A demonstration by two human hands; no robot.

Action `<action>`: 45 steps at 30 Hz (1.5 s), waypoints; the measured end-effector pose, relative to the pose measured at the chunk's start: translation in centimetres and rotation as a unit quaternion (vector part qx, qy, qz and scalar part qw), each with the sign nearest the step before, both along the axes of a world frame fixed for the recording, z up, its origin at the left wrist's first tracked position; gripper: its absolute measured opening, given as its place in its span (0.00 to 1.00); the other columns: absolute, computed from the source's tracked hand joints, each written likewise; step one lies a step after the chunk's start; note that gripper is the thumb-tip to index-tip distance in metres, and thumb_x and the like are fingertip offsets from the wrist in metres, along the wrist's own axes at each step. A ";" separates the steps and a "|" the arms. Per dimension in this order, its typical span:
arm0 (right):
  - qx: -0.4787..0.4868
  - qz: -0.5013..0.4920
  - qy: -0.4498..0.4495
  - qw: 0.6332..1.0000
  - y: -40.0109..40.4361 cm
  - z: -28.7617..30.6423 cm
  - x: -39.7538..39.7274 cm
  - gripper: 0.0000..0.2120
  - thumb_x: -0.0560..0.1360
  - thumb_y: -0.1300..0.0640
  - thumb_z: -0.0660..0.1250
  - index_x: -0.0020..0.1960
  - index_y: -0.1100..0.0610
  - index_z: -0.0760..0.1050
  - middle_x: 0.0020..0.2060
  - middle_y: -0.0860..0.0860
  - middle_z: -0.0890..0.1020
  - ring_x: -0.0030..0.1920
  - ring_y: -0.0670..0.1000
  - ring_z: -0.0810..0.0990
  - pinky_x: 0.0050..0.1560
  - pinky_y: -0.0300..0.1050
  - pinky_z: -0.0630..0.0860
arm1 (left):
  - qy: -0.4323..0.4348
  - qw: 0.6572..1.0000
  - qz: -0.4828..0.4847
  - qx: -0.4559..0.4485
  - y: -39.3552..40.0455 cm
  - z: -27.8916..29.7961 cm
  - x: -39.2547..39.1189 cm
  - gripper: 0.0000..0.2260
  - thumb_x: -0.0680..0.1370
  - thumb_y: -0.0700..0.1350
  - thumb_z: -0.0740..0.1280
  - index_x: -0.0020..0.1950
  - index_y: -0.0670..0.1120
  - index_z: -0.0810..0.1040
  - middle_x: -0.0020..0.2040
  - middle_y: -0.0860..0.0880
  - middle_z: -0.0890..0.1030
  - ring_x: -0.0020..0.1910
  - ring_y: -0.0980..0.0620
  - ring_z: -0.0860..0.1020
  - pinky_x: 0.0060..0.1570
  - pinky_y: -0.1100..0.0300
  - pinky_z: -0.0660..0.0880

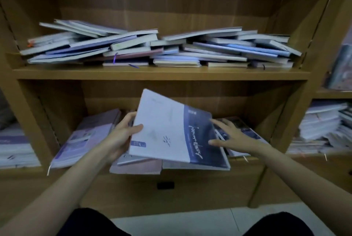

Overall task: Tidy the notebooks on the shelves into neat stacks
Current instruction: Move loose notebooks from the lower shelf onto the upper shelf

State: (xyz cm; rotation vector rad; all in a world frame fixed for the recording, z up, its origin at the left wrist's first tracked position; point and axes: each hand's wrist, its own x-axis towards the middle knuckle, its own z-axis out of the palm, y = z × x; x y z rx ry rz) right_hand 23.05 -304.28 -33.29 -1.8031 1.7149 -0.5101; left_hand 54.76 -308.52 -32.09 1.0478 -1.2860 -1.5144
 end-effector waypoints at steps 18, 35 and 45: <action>-0.084 -0.324 -0.637 0.694 -0.5 -5.0 -8.4 0.24 0.77 0.72 0.56 0.70 0.56 0.62 0.61 0.66 0.68 0.43 0.62 0.76 0.27 0.44 0.79 | 0.220 0.952 -0.023 0.211 -7.9 -4.0 -11.3 0.14 0.81 0.44 0.59 0.61 0.35 0.69 0.48 0.31 0.80 0.38 0.39 0.83 0.35 0.56 0.81; -0.179 -0.442 -0.581 0.660 -1.4 -8.0 -12.9 0.26 0.77 0.70 0.60 0.70 0.52 0.60 0.58 0.56 0.73 0.51 0.51 0.78 0.49 0.43 0.79 | 0.007 0.998 -0.066 0.024 -11.0 -5.4 -20.5 0.15 0.80 0.37 0.58 0.67 0.37 0.67 0.59 0.37 0.76 0.56 0.43 0.77 0.50 0.61 0.76; -0.017 -0.457 -0.513 0.727 -4.9 -12.0 -11.3 0.23 0.77 0.69 0.59 0.71 0.61 0.61 0.61 0.58 0.72 0.62 0.55 0.73 0.66 0.50 0.69 | -0.481 0.833 -0.100 -0.254 -10.1 -12.6 -15.1 0.17 0.78 0.39 0.61 0.67 0.44 0.71 0.60 0.40 0.78 0.49 0.44 0.77 0.53 0.55 0.72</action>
